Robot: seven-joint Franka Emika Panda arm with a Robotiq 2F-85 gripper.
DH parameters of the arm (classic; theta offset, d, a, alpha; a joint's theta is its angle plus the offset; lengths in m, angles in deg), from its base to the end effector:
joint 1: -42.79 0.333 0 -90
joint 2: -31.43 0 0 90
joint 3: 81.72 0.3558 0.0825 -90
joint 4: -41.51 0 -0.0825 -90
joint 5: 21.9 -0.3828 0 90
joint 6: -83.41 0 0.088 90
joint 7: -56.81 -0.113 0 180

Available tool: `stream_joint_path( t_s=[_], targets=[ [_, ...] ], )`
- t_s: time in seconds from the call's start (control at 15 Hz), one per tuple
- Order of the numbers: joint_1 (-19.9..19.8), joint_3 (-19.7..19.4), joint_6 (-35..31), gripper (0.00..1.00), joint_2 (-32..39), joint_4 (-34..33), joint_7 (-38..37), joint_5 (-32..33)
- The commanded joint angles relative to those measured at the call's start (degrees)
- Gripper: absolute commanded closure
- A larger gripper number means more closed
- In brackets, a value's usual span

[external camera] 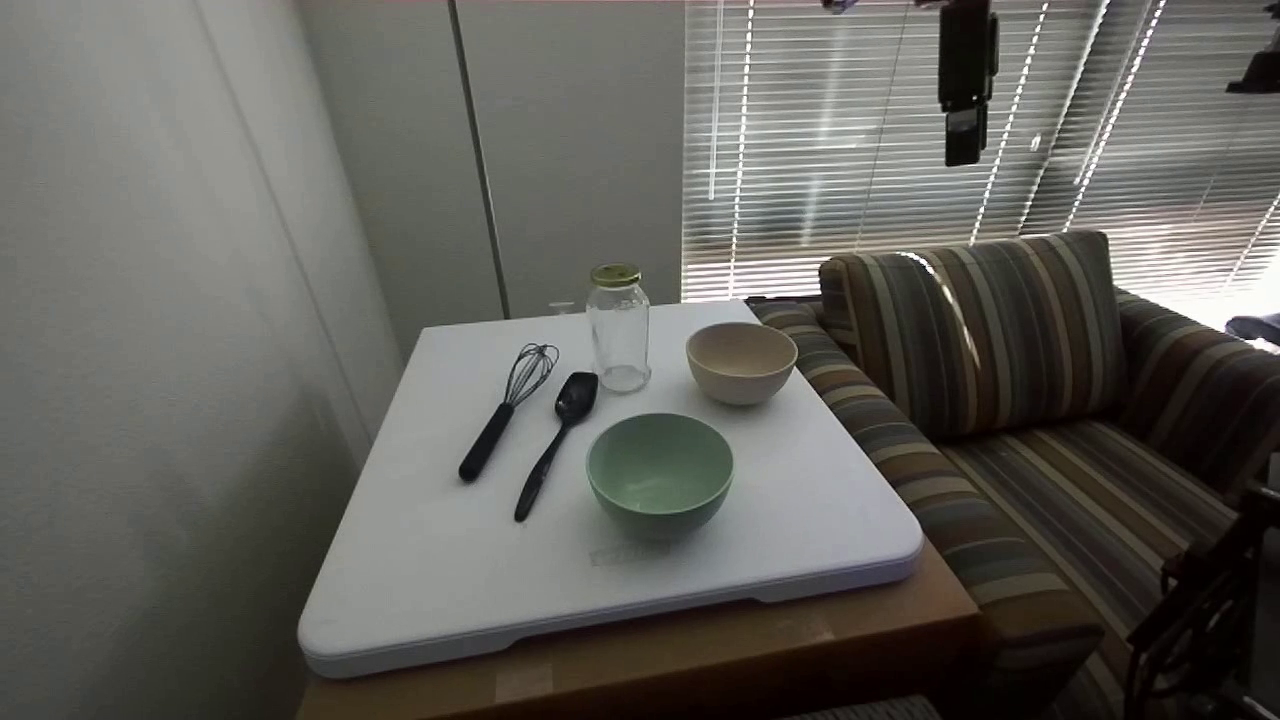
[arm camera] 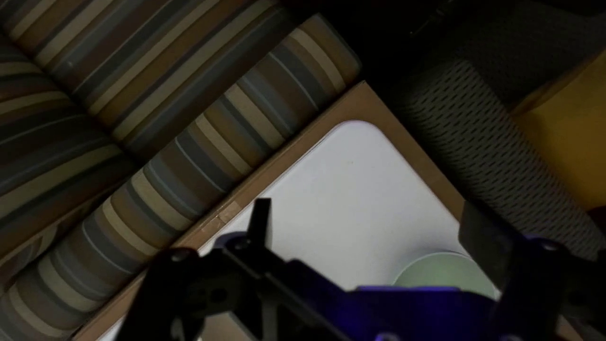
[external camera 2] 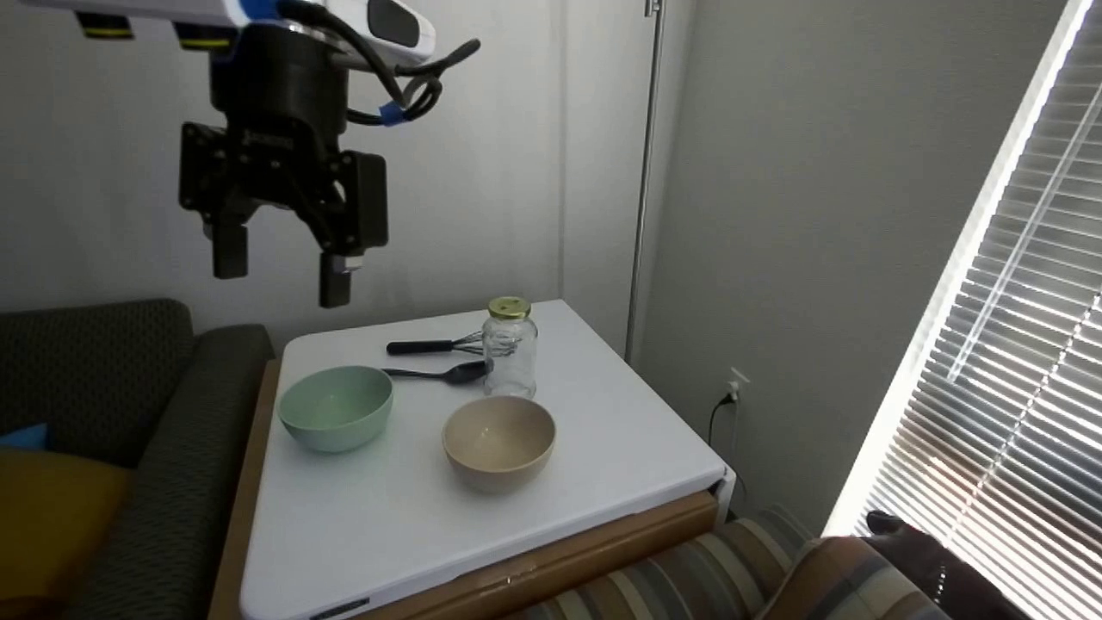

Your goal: Take the lid off the bottle and put it on the tray

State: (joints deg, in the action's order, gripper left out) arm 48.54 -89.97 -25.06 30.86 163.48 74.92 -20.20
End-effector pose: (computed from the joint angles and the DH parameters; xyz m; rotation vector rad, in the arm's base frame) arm 0.5086 -0.0247 0.4307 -3.0748 -0.4415 0.3536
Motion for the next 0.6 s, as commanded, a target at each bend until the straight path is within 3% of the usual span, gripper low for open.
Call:
stream_joint_path(
  t_s=[0.0,0.2,0.33,0.53],
  targets=[
    [-2.77,2.86,0.16,0.0,1.66,-1.43,-0.29,0.01],
    [-3.12,2.93,0.18,0.0,2.89,-2.61,-0.41,0.05],
    [-3.13,3.74,0.45,0.0,-2.1,2.66,-0.94,1.97],
    [-4.66,3.32,-6.29,0.0,-2.0,4.44,1.31,-3.22]
  ],
)
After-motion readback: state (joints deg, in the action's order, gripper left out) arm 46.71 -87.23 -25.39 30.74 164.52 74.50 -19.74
